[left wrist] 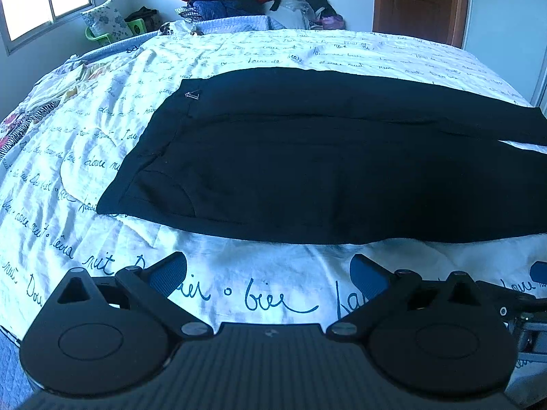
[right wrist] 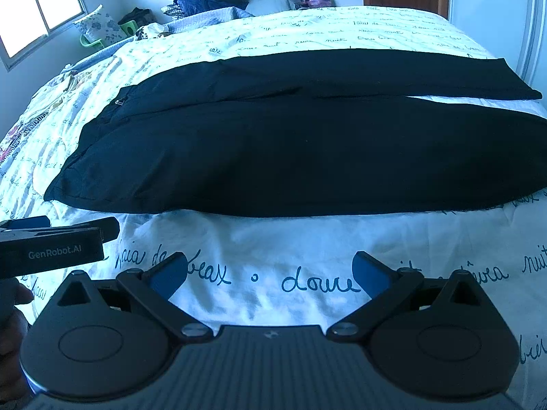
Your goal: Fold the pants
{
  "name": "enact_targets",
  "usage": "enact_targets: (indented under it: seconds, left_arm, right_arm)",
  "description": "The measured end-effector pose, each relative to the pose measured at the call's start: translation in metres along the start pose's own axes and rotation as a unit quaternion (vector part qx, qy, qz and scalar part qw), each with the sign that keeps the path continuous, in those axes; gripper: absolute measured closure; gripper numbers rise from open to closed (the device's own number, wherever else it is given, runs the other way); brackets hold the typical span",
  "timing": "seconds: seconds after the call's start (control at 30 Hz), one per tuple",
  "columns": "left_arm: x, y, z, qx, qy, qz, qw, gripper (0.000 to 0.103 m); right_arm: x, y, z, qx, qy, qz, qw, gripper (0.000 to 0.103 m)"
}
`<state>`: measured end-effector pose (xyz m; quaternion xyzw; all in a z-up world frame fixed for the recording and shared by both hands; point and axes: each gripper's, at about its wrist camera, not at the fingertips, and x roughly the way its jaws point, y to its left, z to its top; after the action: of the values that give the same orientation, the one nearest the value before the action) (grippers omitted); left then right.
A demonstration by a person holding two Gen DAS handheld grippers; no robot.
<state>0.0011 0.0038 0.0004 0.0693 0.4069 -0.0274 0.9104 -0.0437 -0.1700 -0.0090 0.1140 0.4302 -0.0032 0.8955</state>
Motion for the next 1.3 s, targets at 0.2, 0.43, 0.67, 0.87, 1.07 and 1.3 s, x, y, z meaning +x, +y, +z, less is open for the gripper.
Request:
enact_targets:
  seconds: [0.2,0.43,0.67,0.87,1.07,1.3]
  left_arm:
    - [0.0001,-0.0002,-0.0001,0.000,0.001,-0.001,1.0000,0.001]
    - [0.0002,-0.0003,-0.0001,0.001,0.000,0.000,1.0000,0.001]
    - [0.0003,0.0000,-0.0002,0.000,0.000,-0.001,1.0000,0.001]
    - [0.0004,0.0007,-0.0004,0.000,0.000,-0.001,1.0000,0.001]
    - [0.0006,0.0004,-0.0002,0.000,0.002,0.000,1.0000,0.001]
    - [0.0006,0.0004,-0.0002,0.000,0.001,0.001,1.0000,0.001]
  right_arm:
    - [0.0001,0.0004,-0.0002,-0.001,0.000,0.000,1.000,0.000]
    - [0.0000,0.0009,-0.0006,0.000,0.000,0.001,1.000,0.000]
    - [-0.0008,0.0006,-0.0003,0.001,-0.002,0.002,1.000,0.000]
    - [-0.0011,0.0005,-0.0006,0.002,0.000,0.003,1.000,0.000]
    - [-0.0001,0.0013,-0.0013,0.001,-0.001,0.005,1.000,0.000]
    - [0.0016,-0.0003,-0.0018,0.004,0.001,0.007,1.000,0.000]
